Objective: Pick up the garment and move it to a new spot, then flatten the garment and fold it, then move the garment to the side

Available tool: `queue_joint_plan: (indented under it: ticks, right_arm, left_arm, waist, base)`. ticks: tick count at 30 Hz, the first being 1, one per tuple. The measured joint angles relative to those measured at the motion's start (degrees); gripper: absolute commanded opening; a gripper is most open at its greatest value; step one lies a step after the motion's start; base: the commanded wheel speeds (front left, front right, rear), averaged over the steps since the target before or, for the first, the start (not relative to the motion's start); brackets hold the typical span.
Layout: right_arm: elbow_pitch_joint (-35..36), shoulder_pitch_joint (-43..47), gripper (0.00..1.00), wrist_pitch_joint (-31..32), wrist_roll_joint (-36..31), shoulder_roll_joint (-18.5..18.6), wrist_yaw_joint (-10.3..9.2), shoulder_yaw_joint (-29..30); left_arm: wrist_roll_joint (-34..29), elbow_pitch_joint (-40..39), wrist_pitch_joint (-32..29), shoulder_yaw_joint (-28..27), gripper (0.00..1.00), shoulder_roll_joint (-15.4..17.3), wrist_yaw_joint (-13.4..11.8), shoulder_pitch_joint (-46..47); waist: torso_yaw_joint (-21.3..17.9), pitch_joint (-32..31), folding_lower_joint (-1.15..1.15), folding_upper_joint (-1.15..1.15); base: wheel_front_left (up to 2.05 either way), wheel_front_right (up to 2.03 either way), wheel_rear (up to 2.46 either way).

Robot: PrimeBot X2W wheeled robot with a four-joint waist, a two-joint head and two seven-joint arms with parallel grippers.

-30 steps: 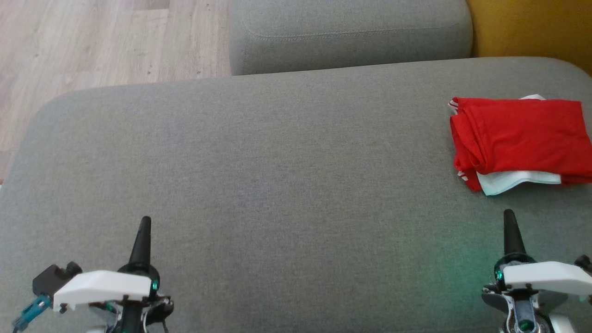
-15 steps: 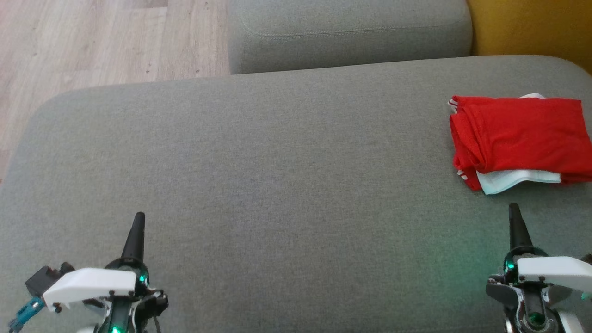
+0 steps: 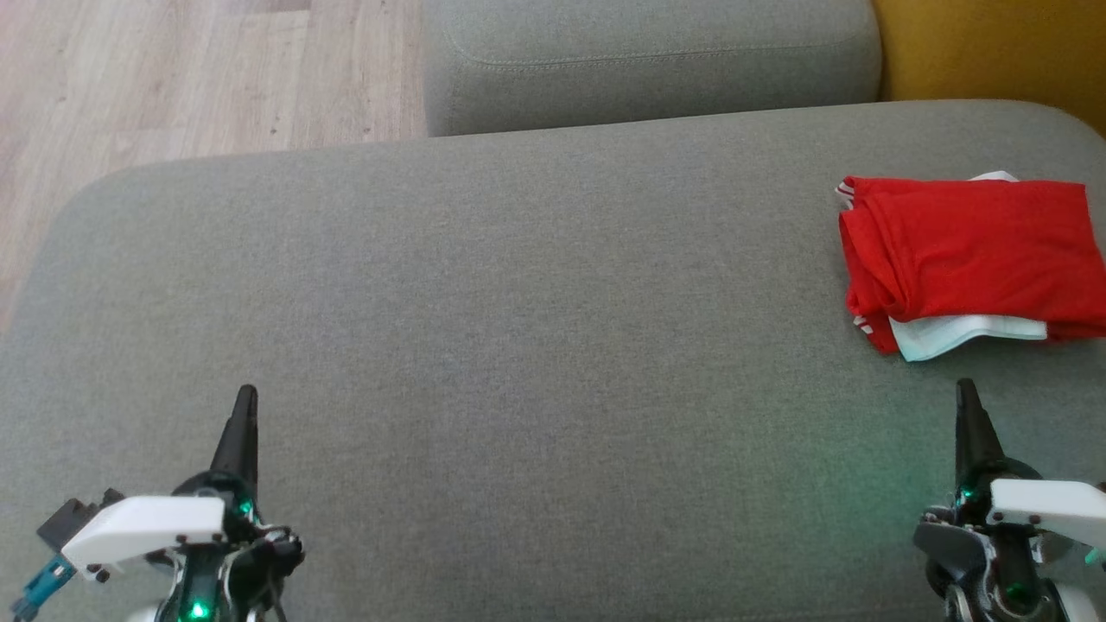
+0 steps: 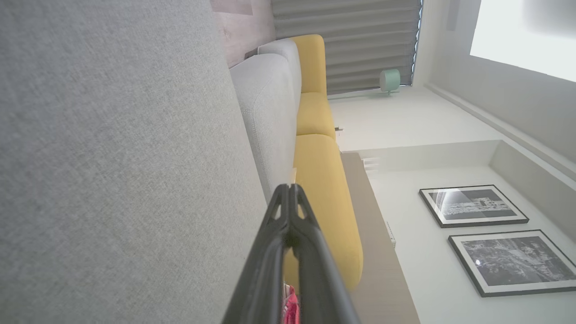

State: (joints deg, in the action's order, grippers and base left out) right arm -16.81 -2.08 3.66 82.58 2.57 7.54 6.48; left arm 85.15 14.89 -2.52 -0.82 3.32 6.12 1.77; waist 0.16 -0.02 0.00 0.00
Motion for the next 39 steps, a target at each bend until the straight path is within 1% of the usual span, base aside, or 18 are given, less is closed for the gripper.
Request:
queue_joint_plan:
  ticks: [14, 39]
  right_arm:
    - [0.47, -1.13, 0.0, 2.43, 9.0, 0.0, 0.0, 1.19]
    - [0.58, -1.13, 0.0, 2.47, 9.18, 0.0, 0.0, 1.21]
  left_arm:
    - [8.02, 0.6, -2.35, -1.86, 0.0, -0.02, 0.94, 1.22]
    - [8.22, 0.63, -2.87, -2.15, 0.0, -0.12, 0.94, 1.28]
  waist:
    - [-0.16, 0.21, 0.0, 0.0]
    - [-0.16, 0.2, 0.0, 0.0]
  base:
    - [0.0, 0.0, 0.0]
    - [0.0, 0.0, 0.0]
